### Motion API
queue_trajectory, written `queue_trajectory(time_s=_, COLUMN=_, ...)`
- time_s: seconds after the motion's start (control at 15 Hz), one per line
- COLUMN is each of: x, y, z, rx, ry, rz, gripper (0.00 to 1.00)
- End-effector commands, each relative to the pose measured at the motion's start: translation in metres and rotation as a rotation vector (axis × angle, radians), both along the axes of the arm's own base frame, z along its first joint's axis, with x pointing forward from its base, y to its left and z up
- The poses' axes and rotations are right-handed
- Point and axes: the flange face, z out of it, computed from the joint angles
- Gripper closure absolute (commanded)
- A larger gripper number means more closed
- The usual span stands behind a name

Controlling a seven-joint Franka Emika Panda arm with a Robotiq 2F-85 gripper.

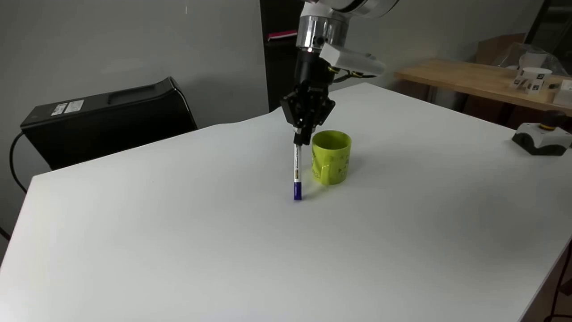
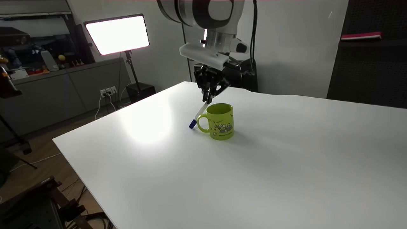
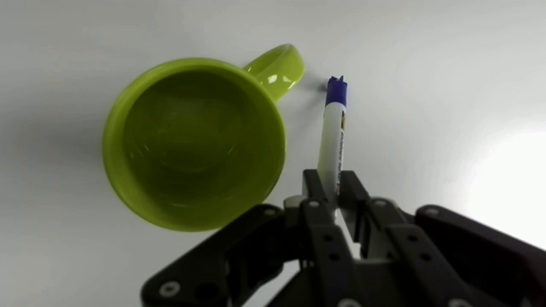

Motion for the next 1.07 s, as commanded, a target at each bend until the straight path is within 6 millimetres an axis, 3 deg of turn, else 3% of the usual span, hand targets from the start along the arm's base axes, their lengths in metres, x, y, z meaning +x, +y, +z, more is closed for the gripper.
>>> queue_trajectory(time_s=0.0, x=0.012, y=0.003, z=0.000, rx=-0.002, ry=0.012, rz=0.000, gripper=0.96)
queue_trajectory(time_s=0.07, x=0.012, y=0.004, z=-0.001, rx=-0.003, ry=0.012, rz=0.000, gripper=0.85)
queue_trajectory(time_s=0.13, x=0.013, y=0.004, z=-0.001, rx=-0.006, ry=0.010, rz=0.000, gripper=0.59)
queue_trajectory(time_s=0.27, x=0.014, y=0.003, z=-0.001, rx=-0.008, ry=0.007, rz=0.000, gripper=0.53)
queue_trajectory(time_s=0.73, x=0.018, y=0.010, z=0.014, rx=-0.078, ry=-0.083, rz=0.035, gripper=0.05)
queue_trajectory(time_s=1.0, x=0.020, y=0.017, z=0.030, rx=-0.133, ry=-0.199, rz=0.068, gripper=0.00)
